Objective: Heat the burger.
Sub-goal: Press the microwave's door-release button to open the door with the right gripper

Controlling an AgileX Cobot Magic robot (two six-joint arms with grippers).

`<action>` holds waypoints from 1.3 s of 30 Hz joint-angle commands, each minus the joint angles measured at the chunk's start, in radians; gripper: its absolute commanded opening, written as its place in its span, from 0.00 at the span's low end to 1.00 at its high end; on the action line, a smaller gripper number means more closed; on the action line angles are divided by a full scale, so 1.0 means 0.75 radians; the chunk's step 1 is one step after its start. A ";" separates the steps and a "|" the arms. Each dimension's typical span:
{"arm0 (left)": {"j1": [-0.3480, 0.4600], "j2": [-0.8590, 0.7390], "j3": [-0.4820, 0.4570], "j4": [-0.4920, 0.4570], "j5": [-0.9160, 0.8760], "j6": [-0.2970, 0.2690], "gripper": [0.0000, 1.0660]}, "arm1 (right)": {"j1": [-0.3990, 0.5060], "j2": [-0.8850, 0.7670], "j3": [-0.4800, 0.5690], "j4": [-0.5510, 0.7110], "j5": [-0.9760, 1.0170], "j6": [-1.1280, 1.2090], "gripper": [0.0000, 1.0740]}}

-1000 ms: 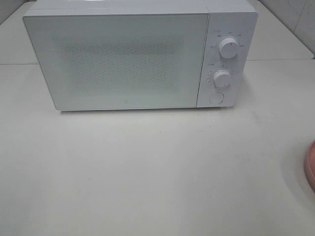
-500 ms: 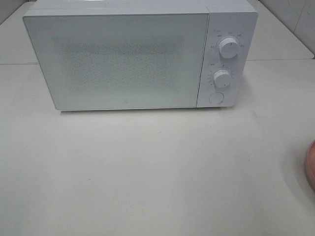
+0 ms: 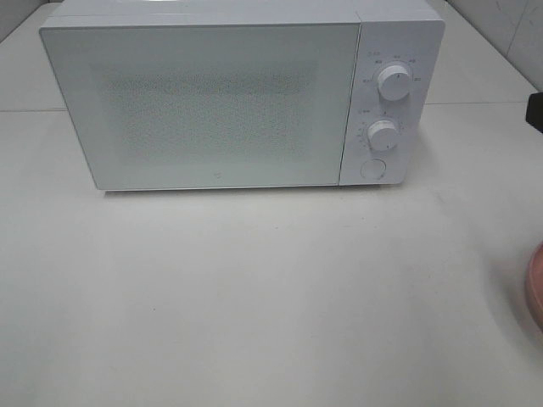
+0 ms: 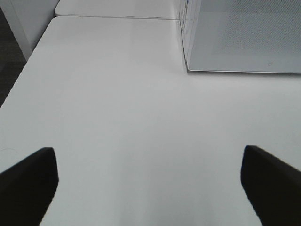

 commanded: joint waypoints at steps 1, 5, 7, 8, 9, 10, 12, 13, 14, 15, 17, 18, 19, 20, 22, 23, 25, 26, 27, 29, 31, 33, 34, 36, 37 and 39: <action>-0.008 -0.019 0.001 0.004 -0.023 -0.003 0.92 | -0.003 0.084 0.000 -0.028 -0.120 -0.027 0.70; -0.008 -0.019 0.001 0.004 -0.023 -0.003 0.92 | -0.003 0.183 0.000 -0.025 -0.200 -0.027 0.70; -0.008 -0.019 0.001 0.004 -0.023 -0.003 0.92 | -0.003 0.305 0.000 -0.023 -0.331 -0.029 0.70; -0.008 -0.019 0.001 0.004 -0.023 -0.003 0.92 | -0.003 0.305 0.000 -0.023 -0.331 -0.029 0.70; -0.008 -0.019 0.001 0.004 -0.023 -0.003 0.92 | -0.003 0.339 0.000 -0.016 -0.363 -0.037 0.70; -0.008 -0.019 0.001 0.004 -0.023 -0.003 0.92 | -0.003 0.339 0.000 -0.016 -0.363 -0.037 0.70; -0.008 -0.019 0.001 0.004 -0.023 -0.003 0.92 | -0.003 0.457 0.000 0.048 -0.463 -0.101 0.70; -0.008 -0.019 0.001 0.004 -0.023 -0.003 0.92 | -0.003 0.457 0.000 0.048 -0.463 -0.101 0.70; -0.008 -0.019 0.001 0.004 -0.023 -0.003 0.92 | -0.003 0.487 0.000 0.065 -0.483 -0.115 0.70; -0.008 -0.019 0.001 0.004 -0.023 -0.003 0.92 | -0.003 0.531 0.013 0.101 -0.547 -0.145 0.70; -0.008 -0.019 0.001 0.004 -0.023 -0.003 0.92 | -0.003 0.552 0.024 0.127 -0.576 -0.157 0.70; -0.008 -0.019 0.001 0.004 -0.023 -0.003 0.92 | -0.003 0.593 0.053 0.191 -0.647 -0.196 0.70; -0.008 -0.019 0.001 0.004 -0.023 -0.003 0.92 | -0.003 0.593 0.053 0.191 -0.647 -0.196 0.70; -0.008 -0.019 0.001 0.004 -0.023 -0.003 0.92 | -0.003 0.628 0.083 0.265 -0.716 -0.239 0.70; -0.008 -0.019 0.001 0.004 -0.023 -0.003 0.92 | -0.003 0.641 0.100 0.305 -0.744 -0.259 0.70; -0.008 -0.019 0.001 0.004 -0.023 -0.003 0.92 | 0.016 0.664 0.131 0.415 -0.813 -0.311 0.70; -0.008 -0.019 0.001 0.004 -0.023 -0.003 0.92 | 0.033 0.673 0.141 0.480 -0.844 -0.343 0.70; -0.008 -0.019 0.001 0.004 -0.023 -0.003 0.92 | 0.089 0.689 0.163 0.593 -0.911 -0.439 0.70; -0.008 -0.019 0.001 0.004 -0.023 -0.003 0.92 | 0.089 0.689 0.163 0.593 -0.911 -0.439 0.70; -0.008 -0.019 0.001 0.004 -0.023 -0.003 0.92 | 0.200 0.723 0.187 0.755 -1.019 -0.563 0.70; -0.008 -0.019 0.001 0.004 -0.023 -0.003 0.92 | 0.260 0.745 0.197 0.840 -1.079 -0.605 0.70; -0.008 -0.019 0.001 0.004 -0.023 -0.003 0.92 | 0.293 0.757 0.197 0.881 -1.109 -0.617 0.70; -0.008 -0.019 0.001 0.004 -0.023 -0.003 0.92 | 0.347 0.785 0.197 0.939 -1.149 -0.621 0.70; -0.008 -0.019 0.001 0.004 -0.023 -0.003 0.92 | 0.373 0.800 0.197 0.964 -1.175 -0.621 0.70; -0.008 -0.019 0.001 0.004 -0.023 -0.003 0.92 | 0.428 0.828 0.197 1.009 -1.219 -0.621 0.70; -0.008 -0.019 0.001 0.004 -0.023 -0.003 0.92 | 0.453 0.844 0.197 1.035 -1.239 -0.621 0.70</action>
